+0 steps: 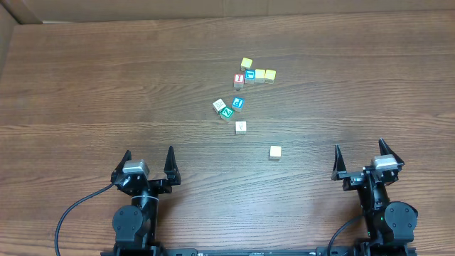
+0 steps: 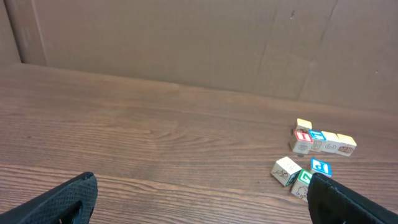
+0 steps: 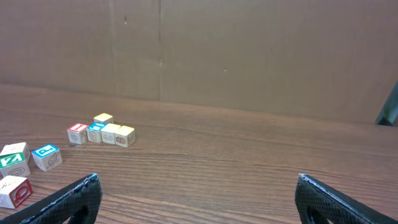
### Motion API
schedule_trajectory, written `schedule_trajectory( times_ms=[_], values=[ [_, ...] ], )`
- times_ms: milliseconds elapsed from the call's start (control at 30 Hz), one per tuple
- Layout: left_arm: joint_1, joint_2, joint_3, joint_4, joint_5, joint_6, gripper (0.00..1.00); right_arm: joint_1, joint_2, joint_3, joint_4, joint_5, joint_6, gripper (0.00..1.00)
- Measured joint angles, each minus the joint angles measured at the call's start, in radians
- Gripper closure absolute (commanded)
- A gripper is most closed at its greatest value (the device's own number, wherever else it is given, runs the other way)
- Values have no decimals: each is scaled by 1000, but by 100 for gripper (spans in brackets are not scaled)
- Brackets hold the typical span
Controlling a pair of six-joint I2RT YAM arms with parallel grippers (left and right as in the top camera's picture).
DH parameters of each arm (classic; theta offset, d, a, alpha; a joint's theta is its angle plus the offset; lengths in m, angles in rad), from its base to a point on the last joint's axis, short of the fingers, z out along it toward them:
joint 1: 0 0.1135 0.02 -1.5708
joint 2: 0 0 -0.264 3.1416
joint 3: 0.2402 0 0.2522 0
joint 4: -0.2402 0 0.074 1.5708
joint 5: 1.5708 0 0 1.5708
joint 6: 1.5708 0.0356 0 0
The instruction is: Flip 5 blocks
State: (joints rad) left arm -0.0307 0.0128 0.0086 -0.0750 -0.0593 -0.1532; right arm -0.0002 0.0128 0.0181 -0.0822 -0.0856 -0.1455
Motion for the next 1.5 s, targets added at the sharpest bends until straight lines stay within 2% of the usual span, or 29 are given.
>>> schedule_trajectory(
  times_ms=[1367,1500],
  values=[
    [0,0,0,0,7,0,0,0,0,0,0,27,0,0],
    [0,0,0,-1,11,0,0,0,0,0,0,32,40,0]
  ],
)
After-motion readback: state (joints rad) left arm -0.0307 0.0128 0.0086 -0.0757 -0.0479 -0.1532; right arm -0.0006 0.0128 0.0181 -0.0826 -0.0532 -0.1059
